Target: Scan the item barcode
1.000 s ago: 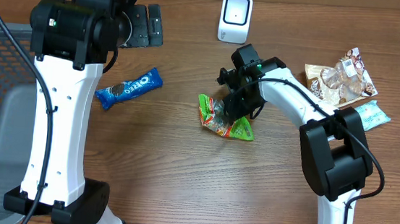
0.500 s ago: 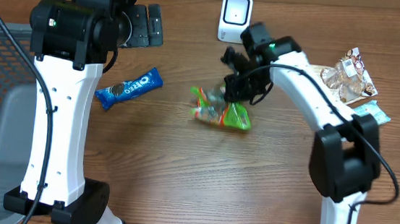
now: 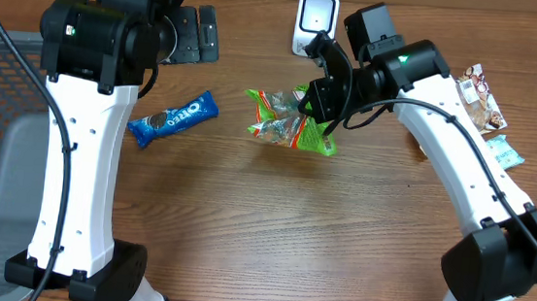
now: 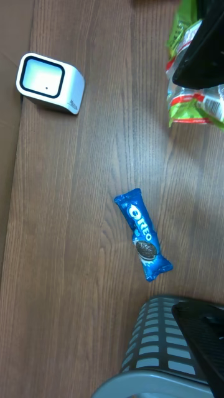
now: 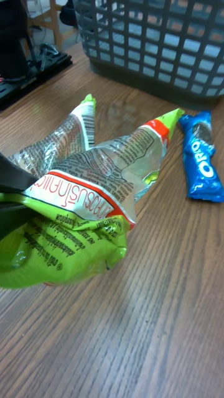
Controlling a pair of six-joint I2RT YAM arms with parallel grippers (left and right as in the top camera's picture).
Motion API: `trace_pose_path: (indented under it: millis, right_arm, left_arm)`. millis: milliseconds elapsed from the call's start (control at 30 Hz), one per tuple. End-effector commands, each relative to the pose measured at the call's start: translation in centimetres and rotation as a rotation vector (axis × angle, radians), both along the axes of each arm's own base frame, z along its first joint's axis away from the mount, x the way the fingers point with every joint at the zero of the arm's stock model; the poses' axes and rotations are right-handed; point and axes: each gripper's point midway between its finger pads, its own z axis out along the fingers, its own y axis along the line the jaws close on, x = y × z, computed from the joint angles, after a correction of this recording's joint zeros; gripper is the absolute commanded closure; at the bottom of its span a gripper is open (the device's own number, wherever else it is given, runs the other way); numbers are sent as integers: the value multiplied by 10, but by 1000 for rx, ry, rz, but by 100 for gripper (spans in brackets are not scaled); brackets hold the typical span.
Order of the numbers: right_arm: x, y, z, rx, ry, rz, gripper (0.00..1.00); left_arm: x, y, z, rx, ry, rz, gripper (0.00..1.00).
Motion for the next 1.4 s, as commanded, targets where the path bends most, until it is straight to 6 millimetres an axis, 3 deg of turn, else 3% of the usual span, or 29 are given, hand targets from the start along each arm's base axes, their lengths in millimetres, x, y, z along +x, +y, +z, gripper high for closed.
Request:
trace_pose_path:
  millis: [0, 233, 367, 867, 1067, 1367]
  right_arm:
    - [-8, -10, 68, 91, -148, 4, 96]
    - [-30, -32, 114, 101, -296, 47, 96]
    - [-38, -37, 130, 108, -349, 56, 96]
    - [-46, -37, 139, 119, -393, 100, 96]
    - [-44, -37, 116, 104, -337, 95, 96]
    - [-20, -29, 27, 112, -148, -55, 96]
  left_arm:
    - [1, 2, 0, 22, -2, -7, 0]
    - [1, 2, 0, 22, -2, -7, 0]
    - [1, 2, 0, 21, -2, -7, 0]
    - [1, 2, 0, 22, -2, -7, 0]
    - [1, 2, 0, 22, -2, -7, 0]
    - [1, 2, 0, 22, -2, -7, 0]
